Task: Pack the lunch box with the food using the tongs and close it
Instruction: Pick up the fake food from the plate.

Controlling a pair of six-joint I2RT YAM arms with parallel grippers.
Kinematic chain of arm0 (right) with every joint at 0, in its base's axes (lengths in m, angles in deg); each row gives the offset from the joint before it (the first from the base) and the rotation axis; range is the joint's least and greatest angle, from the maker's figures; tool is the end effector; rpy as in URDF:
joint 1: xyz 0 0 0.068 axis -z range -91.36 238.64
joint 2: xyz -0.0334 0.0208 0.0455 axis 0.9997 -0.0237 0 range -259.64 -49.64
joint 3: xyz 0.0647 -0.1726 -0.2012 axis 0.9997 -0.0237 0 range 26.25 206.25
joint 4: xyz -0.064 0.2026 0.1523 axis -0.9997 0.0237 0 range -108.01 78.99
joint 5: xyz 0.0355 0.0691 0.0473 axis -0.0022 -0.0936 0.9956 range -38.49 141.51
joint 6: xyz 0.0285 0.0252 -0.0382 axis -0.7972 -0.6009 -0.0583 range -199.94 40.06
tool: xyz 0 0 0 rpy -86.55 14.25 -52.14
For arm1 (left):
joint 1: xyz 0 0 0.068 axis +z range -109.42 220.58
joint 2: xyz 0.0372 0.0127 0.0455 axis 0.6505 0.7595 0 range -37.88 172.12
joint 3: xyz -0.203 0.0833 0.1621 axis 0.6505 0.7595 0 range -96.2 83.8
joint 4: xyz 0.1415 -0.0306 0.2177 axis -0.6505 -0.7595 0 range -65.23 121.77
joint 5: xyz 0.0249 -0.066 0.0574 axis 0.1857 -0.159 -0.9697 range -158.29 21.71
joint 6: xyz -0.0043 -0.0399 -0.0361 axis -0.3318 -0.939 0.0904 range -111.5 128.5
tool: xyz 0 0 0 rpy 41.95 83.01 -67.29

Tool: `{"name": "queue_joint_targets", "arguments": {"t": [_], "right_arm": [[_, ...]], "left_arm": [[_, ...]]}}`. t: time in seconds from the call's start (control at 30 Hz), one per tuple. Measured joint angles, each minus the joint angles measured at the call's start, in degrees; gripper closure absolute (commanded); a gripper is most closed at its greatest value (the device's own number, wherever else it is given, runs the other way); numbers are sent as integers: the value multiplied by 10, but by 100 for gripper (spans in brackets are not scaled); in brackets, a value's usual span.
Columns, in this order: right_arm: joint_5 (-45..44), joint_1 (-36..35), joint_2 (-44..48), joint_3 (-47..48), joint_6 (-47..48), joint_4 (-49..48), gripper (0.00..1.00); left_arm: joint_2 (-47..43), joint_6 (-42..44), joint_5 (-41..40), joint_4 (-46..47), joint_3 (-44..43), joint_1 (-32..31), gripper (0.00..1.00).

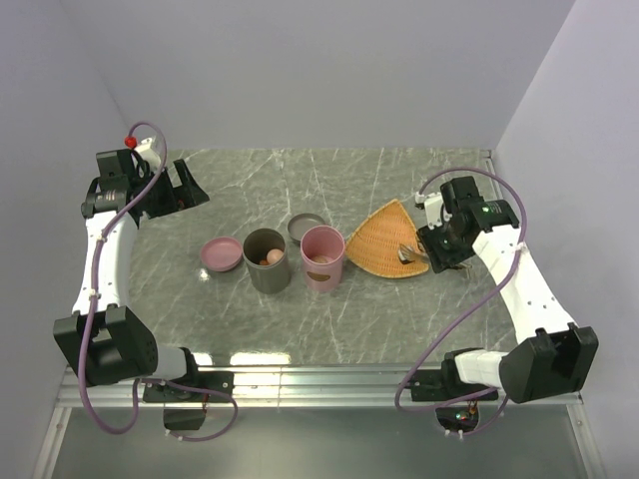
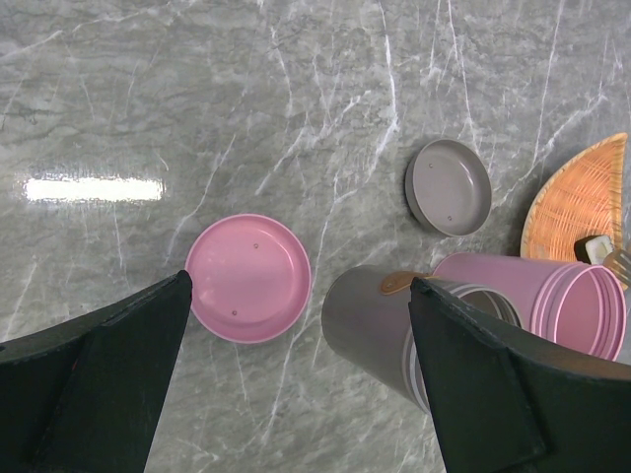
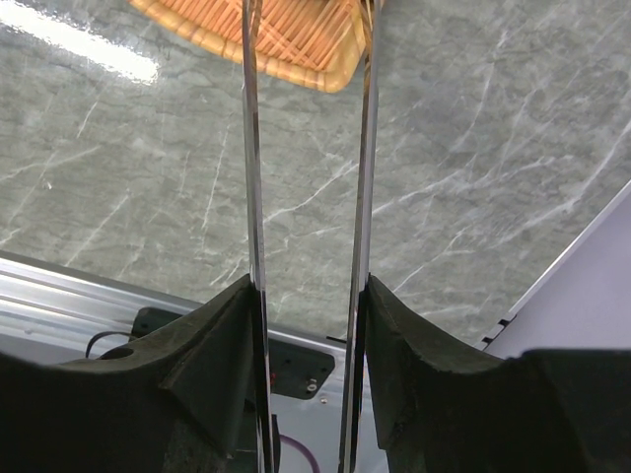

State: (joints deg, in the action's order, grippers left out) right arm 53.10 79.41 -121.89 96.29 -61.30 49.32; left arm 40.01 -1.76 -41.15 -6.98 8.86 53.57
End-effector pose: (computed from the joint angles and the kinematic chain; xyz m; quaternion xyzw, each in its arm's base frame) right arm 0.2219 0.0371 0.3128 -0.2393 0.9545 -0.0010 0.1781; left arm 0.2875 0.0496 0.3485 -0.0847 0.8882 -0.2044 0.4027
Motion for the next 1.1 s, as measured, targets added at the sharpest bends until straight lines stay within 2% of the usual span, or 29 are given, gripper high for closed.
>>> {"name": "queue_joint_targets", "arguments": {"t": [0.5,1.1], "right_arm": [[-6,-37,-16,0,-4,-1,46],[-96,-96,-24,-22,-23,-35,46]], "left_arm": [[0,0,0,0,0,1,1],[0,1,0,0,0,1,1]]}}
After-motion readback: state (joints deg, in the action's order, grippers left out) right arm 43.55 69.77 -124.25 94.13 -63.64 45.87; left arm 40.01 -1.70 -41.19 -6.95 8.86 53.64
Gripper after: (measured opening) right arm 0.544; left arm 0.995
